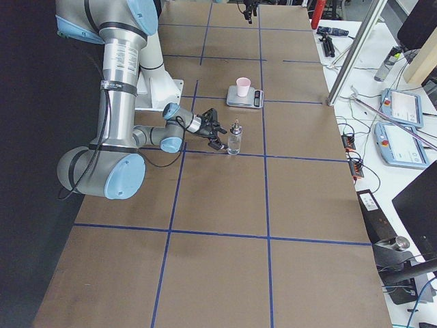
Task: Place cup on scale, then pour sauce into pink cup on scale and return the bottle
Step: 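Reach the right gripper to the glass sauce bottle while the left arm withdraws, then grasp the glass bottle with the right gripper and lift it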
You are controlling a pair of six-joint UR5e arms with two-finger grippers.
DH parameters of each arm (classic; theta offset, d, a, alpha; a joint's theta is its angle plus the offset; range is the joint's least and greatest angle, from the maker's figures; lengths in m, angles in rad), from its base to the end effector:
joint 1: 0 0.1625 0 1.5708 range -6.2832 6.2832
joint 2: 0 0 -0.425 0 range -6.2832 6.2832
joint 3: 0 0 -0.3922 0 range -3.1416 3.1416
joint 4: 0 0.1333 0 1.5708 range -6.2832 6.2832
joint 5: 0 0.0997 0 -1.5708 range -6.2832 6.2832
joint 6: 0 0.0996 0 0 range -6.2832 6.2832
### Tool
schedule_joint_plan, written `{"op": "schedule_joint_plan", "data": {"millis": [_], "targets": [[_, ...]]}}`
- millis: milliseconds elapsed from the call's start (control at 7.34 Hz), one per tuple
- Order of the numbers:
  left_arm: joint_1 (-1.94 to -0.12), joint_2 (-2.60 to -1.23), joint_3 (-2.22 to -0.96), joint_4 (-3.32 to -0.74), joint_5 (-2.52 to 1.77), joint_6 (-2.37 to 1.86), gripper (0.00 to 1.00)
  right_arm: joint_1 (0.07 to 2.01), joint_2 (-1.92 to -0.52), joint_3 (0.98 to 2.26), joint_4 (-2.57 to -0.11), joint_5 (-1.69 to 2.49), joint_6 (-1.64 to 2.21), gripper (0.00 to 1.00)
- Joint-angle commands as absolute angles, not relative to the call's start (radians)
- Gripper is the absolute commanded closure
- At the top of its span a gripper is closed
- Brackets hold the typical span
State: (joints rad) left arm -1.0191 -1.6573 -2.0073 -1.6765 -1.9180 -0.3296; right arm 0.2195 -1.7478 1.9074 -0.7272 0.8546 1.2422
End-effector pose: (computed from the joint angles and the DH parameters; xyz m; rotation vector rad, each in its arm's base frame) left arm 0.1838 -0.4883 0.4071 0.4214 0.5713 0.3219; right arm -0.3758 -0.2874 0.4749 0.8865 -0.7435 0.2621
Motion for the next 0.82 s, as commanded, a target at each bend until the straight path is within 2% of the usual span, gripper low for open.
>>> {"op": "schedule_joint_plan", "data": {"millis": [0,681], "targets": [[-1.022,-1.655,-2.009,-1.677,-1.921,-0.321,0.24,0.238,-1.674,1.838,-0.727,0.839,1.241,0.0],[-1.023,-1.66,-2.016,-1.675,-1.922,-0.324,0.24,0.258,-1.687,1.832,-0.726,0.833,1.236,0.0]]}}
